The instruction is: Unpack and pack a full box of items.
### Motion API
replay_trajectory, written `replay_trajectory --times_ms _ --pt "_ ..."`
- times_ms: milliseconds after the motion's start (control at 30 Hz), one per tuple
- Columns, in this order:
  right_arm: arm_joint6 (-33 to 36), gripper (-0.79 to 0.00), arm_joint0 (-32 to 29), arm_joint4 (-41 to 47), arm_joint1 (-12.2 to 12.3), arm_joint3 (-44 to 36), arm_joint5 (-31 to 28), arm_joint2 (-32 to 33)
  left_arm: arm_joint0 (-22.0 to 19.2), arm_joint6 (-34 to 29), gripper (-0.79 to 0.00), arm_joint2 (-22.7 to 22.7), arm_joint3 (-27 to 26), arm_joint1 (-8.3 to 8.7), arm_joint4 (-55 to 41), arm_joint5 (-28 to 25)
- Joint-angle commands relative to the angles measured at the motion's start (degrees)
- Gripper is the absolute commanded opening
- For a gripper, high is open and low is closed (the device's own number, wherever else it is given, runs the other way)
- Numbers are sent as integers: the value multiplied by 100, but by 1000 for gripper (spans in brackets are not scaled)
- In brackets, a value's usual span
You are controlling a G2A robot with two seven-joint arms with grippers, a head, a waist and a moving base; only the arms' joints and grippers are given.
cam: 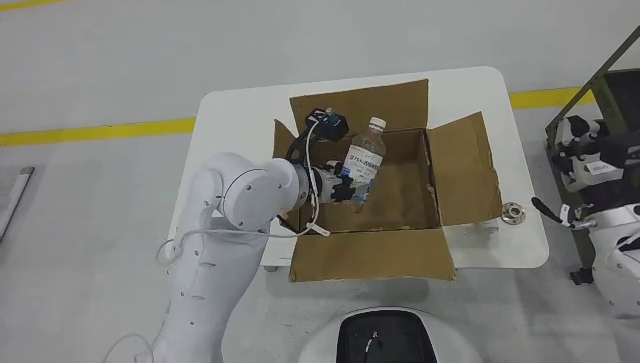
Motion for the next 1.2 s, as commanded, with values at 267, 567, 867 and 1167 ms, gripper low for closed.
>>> replay_trajectory --times_ms 267,567,867,1167 --pt "-20 -785 9 -24 4 -35 -44 -104 289 209 -785 162 135 3 44 394" --pt "-48 -785 4 -23 14 -49 -66 -73 306 142 -785 455 492 -31 421 1756" --pt "-50 -785 19 -7 23 -20 -80 -48 310 249 -785 417 621 -39 286 1863" --pt "-37 -785 70 17 28 32 -71 -92 358 510 -785 464 685 -44 375 1911"
